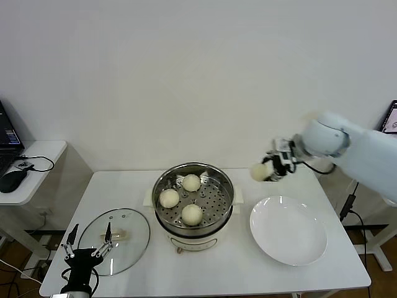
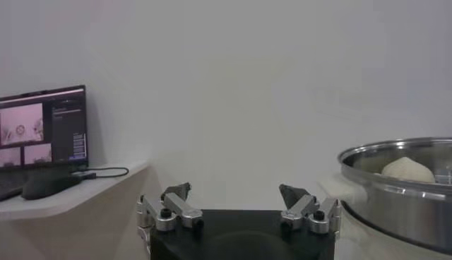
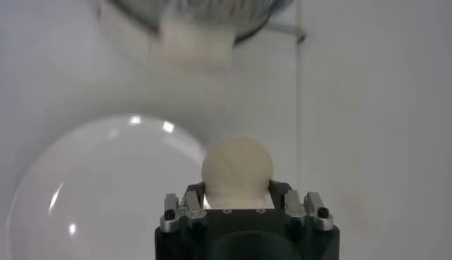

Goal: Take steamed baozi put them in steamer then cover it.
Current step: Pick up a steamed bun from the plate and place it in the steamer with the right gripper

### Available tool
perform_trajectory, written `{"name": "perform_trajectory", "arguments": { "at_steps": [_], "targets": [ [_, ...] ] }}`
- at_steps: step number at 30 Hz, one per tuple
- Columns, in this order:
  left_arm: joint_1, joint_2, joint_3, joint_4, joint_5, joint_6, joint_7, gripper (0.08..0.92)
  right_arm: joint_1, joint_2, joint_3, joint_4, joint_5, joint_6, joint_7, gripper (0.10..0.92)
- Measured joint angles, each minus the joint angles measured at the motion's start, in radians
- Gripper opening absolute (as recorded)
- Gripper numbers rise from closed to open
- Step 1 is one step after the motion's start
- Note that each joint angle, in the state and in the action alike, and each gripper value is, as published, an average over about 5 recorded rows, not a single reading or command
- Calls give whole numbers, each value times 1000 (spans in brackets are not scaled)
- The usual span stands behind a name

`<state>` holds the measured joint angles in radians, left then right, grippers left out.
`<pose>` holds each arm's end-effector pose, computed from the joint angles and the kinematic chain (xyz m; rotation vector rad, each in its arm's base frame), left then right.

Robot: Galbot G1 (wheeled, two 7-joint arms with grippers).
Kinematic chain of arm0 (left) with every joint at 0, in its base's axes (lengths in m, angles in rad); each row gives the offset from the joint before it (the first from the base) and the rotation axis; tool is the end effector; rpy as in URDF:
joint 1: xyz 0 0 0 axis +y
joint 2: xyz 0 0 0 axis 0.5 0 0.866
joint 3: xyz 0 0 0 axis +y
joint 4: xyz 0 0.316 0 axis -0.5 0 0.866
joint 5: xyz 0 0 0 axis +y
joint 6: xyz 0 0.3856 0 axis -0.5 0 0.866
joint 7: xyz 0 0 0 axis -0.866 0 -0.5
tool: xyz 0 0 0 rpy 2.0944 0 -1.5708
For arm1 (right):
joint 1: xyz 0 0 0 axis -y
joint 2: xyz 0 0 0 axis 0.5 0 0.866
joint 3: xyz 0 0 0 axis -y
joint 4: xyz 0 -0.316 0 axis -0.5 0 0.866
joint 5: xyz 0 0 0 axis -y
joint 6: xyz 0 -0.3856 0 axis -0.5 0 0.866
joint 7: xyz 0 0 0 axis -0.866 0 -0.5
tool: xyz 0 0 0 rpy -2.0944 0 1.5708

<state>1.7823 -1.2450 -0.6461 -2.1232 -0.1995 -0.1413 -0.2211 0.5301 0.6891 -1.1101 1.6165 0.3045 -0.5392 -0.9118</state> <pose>0.1780 0.0744 -0.2888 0.2032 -3.1144 -0.2042 0.4866 0.0141 -0.0210 1.2525 -1.6754 1.4748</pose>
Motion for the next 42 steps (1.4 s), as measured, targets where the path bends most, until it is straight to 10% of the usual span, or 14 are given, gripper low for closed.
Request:
{"name": "perform_trajectory", "arguments": {
  "at_steps": [19, 42],
  "targets": [
    [8, -17, -20, -20, -15, -3, -2, 823, -19, 326, -117, -116, 148, -143, 141, 585],
    [5, -21, -22, -18, -18, -1, -3, 823, -86, 348, -136, -133, 113, -182, 153, 630]
  ]
}}
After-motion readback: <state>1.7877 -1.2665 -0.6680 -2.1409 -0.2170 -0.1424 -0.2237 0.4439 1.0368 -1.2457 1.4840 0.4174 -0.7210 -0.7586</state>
